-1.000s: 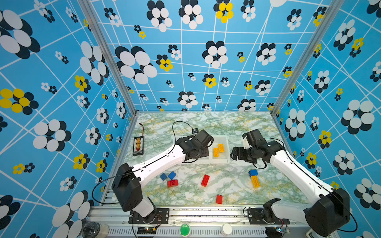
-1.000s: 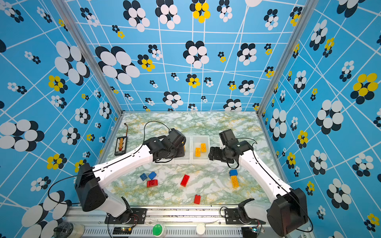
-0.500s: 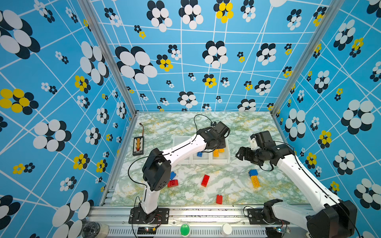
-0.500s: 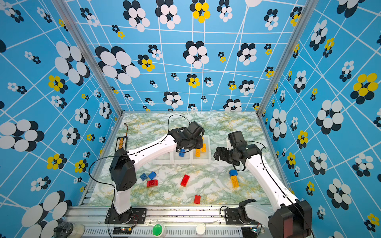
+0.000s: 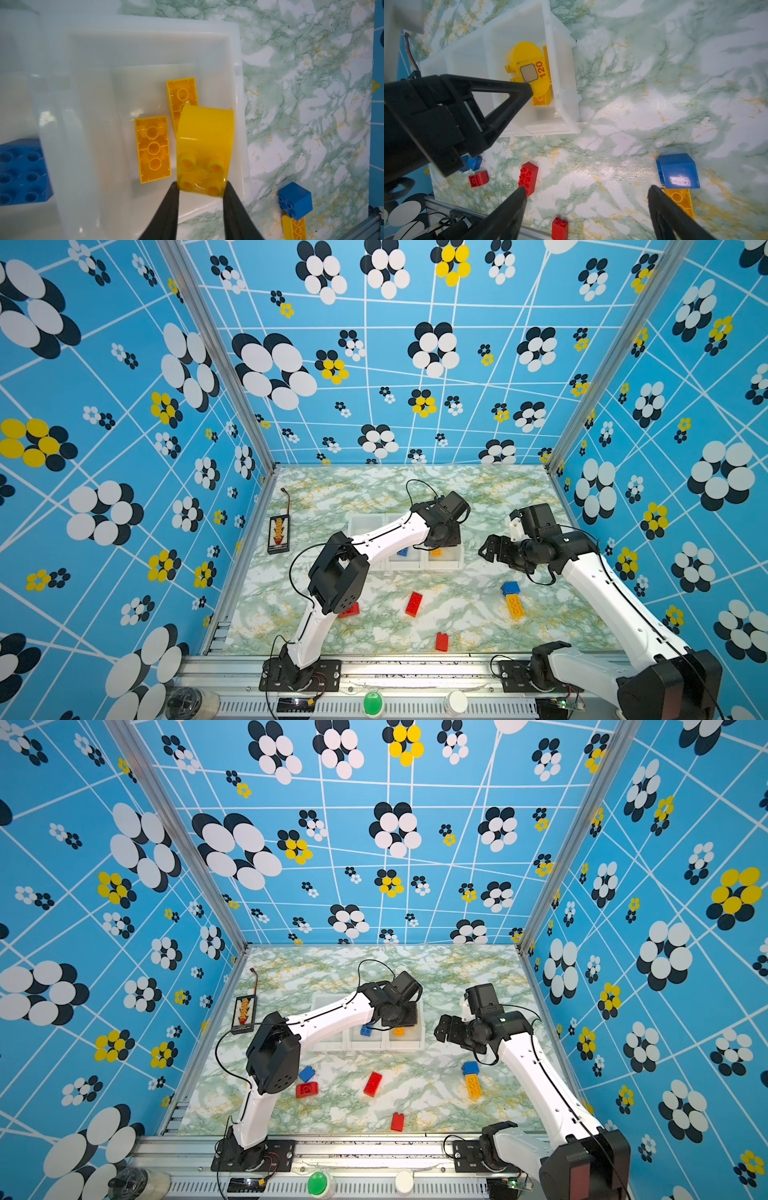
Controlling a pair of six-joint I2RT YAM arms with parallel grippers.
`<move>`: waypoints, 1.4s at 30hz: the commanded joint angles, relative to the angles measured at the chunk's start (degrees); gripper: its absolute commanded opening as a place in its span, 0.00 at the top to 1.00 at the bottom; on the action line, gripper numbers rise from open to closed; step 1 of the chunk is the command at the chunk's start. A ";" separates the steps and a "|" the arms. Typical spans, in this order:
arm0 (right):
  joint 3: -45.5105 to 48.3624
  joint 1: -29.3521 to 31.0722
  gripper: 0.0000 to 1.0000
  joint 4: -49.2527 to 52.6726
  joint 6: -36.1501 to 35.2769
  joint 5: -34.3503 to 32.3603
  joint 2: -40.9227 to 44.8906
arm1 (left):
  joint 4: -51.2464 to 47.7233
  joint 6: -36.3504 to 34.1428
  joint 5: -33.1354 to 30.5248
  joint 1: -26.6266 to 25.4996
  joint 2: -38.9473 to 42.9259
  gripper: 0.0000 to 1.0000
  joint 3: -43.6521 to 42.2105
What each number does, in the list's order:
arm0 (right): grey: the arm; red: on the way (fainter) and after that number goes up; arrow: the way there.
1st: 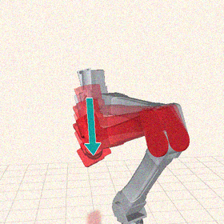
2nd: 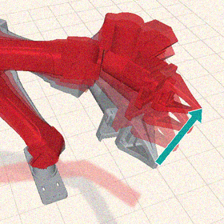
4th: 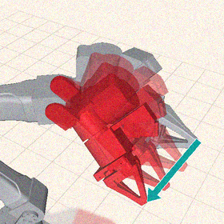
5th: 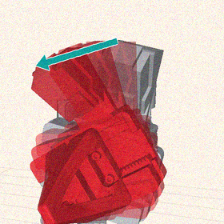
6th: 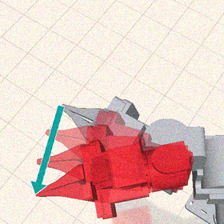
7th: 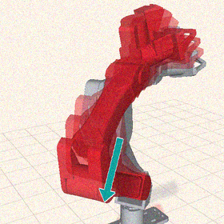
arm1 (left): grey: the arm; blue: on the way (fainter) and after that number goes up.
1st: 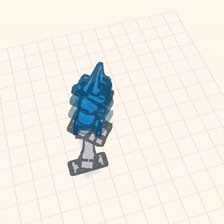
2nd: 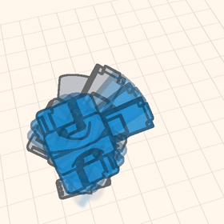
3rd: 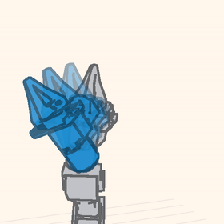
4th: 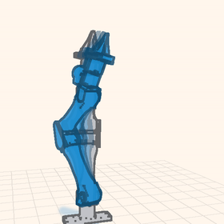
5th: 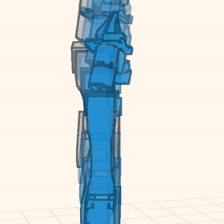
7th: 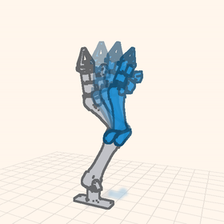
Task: Sort the legos into containers by color
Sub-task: 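Carry the yellow curved brick over the end bin and open the left gripper, then raise the left gripper while the right gripper lowers toward the blue-on-yellow stack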
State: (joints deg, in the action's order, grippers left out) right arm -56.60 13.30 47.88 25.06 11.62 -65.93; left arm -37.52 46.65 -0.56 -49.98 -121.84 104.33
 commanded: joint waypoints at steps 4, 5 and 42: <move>0.64 -0.47 0.08 1.52 -0.15 1.17 0.74 | -2.29 -1.96 1.06 -0.34 -1.98 0.91 1.93; 0.65 -0.52 0.08 1.46 -0.11 1.21 0.67 | -2.42 -1.99 1.17 -0.30 -2.05 0.89 1.93; -0.85 -0.91 0.08 0.28 -1.08 2.89 -3.59 | -3.54 -2.66 -1.08 0.33 5.82 0.35 2.42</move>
State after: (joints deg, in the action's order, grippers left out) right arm -56.60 12.91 47.70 24.86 13.89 -69.04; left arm -39.90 45.12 -0.25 -49.95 -119.96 106.59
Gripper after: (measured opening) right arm 0.924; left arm 0.644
